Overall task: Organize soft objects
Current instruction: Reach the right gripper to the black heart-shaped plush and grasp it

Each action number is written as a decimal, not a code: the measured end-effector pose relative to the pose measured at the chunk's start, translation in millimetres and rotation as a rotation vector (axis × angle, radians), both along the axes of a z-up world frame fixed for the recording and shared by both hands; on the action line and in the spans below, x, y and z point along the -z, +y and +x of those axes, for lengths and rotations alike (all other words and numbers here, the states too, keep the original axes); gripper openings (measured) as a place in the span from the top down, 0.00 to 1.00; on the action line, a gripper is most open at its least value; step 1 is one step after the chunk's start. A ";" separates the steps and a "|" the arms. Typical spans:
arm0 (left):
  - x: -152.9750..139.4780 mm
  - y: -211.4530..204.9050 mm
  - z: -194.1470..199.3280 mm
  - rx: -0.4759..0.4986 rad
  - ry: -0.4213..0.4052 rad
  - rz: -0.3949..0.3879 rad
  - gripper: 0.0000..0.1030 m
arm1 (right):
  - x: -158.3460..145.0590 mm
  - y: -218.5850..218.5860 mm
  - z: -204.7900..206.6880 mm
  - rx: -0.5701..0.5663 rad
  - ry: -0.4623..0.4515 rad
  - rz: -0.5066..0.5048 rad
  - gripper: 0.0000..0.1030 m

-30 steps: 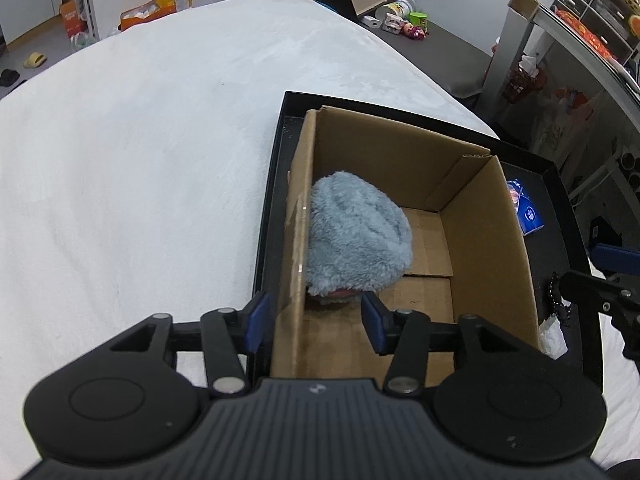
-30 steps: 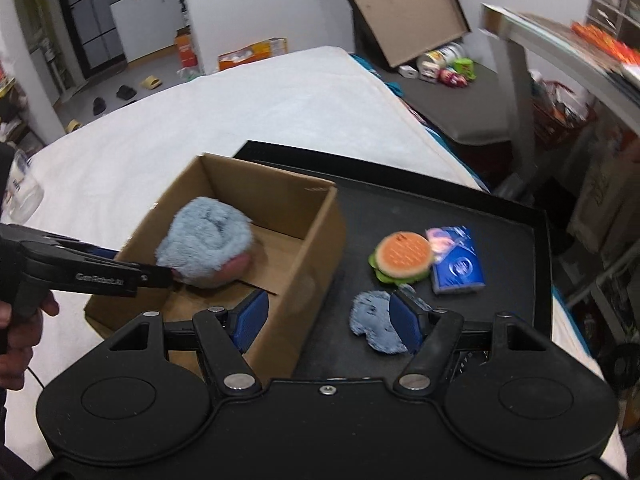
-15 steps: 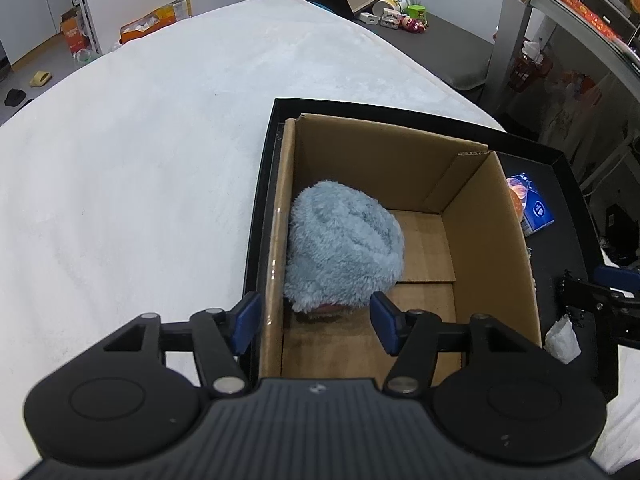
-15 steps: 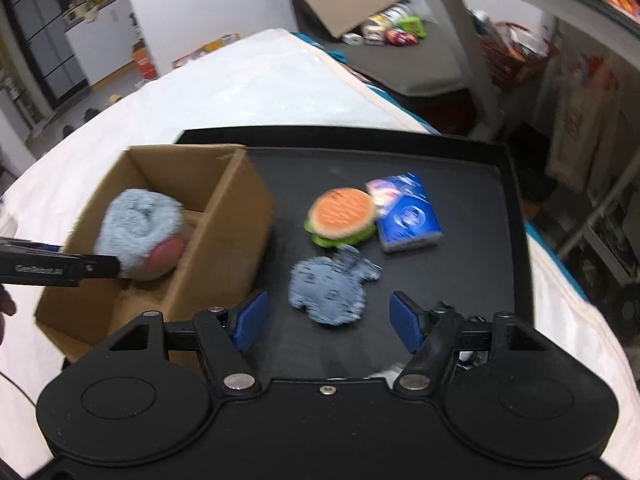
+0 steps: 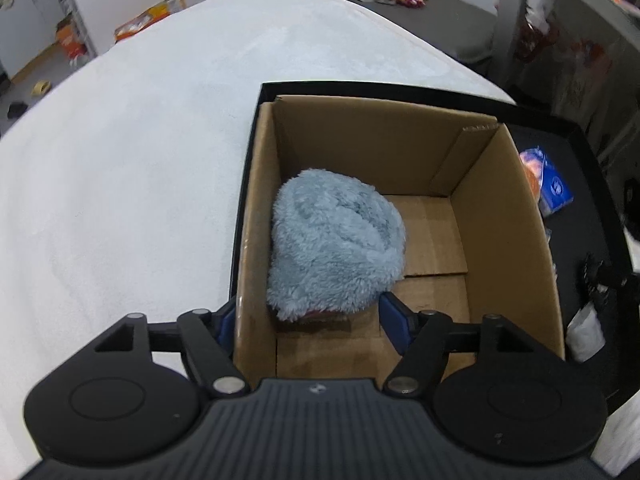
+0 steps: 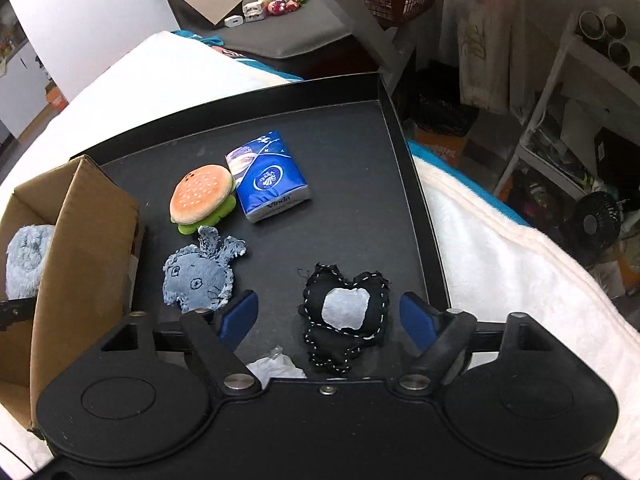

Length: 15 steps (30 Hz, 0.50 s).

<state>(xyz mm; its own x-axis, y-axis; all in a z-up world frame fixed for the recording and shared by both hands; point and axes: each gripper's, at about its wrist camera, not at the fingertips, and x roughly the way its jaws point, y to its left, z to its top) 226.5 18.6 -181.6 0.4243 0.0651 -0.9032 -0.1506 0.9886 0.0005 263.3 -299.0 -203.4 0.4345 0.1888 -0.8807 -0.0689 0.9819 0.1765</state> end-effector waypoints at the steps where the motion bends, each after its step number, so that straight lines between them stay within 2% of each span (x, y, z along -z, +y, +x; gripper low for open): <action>1: 0.5 -1.3 1.6 0.005 0.008 0.007 0.33 | 2.1 -0.5 0.0 0.004 0.005 -0.004 0.23; 8: 3.2 -9.1 7.7 0.038 0.043 0.062 0.33 | 25.5 -9.4 4.9 0.073 0.061 0.023 0.25; 11: 4.0 -11.1 7.3 0.054 0.050 0.074 0.33 | 30.0 -8.7 2.5 0.078 0.041 -0.014 0.38; 12: 4.3 -10.3 8.1 0.051 0.058 0.071 0.33 | 29.3 -6.6 1.6 0.076 0.039 -0.032 0.52; 13: 3.8 -8.7 8.9 0.042 0.061 0.061 0.33 | 27.6 -5.8 1.8 0.071 0.035 -0.041 0.60; 15: 2.0 -6.6 9.6 0.034 0.056 0.048 0.33 | 26.3 -8.9 4.0 0.071 0.047 -0.005 0.63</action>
